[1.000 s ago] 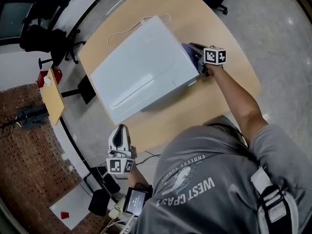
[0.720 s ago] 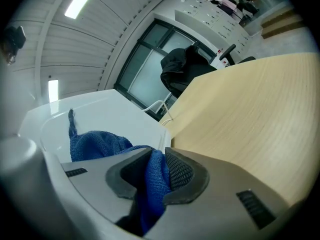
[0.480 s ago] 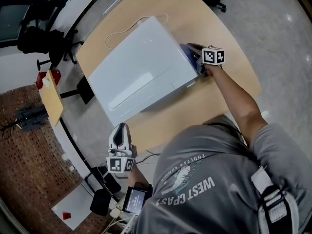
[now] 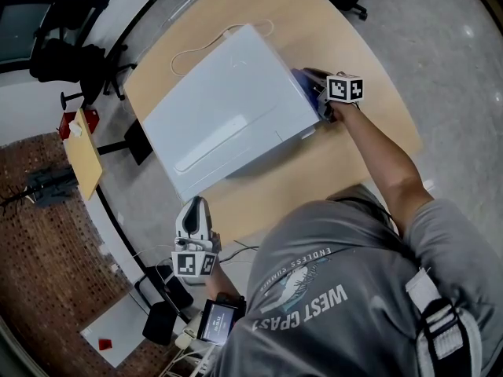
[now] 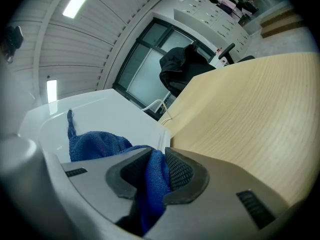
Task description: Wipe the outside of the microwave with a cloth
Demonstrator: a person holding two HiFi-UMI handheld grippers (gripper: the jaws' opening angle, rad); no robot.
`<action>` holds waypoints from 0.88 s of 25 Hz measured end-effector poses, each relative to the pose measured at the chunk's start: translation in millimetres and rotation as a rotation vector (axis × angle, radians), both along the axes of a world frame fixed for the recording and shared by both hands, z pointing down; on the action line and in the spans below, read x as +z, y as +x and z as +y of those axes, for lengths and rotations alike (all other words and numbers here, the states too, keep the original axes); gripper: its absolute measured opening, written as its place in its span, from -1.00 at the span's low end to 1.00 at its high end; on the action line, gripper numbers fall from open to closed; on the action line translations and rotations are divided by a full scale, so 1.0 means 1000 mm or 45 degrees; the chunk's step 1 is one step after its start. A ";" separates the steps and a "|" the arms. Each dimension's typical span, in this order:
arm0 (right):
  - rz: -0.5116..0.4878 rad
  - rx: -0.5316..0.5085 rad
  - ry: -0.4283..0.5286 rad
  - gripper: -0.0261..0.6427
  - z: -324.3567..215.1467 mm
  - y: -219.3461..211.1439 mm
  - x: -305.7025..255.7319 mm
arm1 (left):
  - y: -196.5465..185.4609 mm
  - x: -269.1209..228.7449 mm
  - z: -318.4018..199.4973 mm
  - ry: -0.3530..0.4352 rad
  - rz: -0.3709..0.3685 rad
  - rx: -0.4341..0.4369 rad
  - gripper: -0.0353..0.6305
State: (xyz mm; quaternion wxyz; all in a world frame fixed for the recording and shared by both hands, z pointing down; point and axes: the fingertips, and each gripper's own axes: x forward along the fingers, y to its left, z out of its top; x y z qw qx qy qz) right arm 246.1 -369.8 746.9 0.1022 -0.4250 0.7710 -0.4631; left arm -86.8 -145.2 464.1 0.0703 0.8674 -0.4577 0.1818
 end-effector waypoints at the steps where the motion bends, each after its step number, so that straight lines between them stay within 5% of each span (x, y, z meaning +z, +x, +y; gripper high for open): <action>1: -0.002 -0.002 0.001 -0.66 0.000 -0.001 -0.001 | 0.000 0.001 0.001 0.001 -0.001 -0.001 -0.74; 13: 0.002 -0.019 0.063 -0.66 -0.014 0.001 -0.040 | 0.003 -0.012 0.010 0.046 0.003 -0.018 -0.74; 22: -0.024 -0.018 0.379 -0.66 -0.031 0.003 -0.182 | -0.011 -0.028 0.010 0.150 0.087 0.022 -0.74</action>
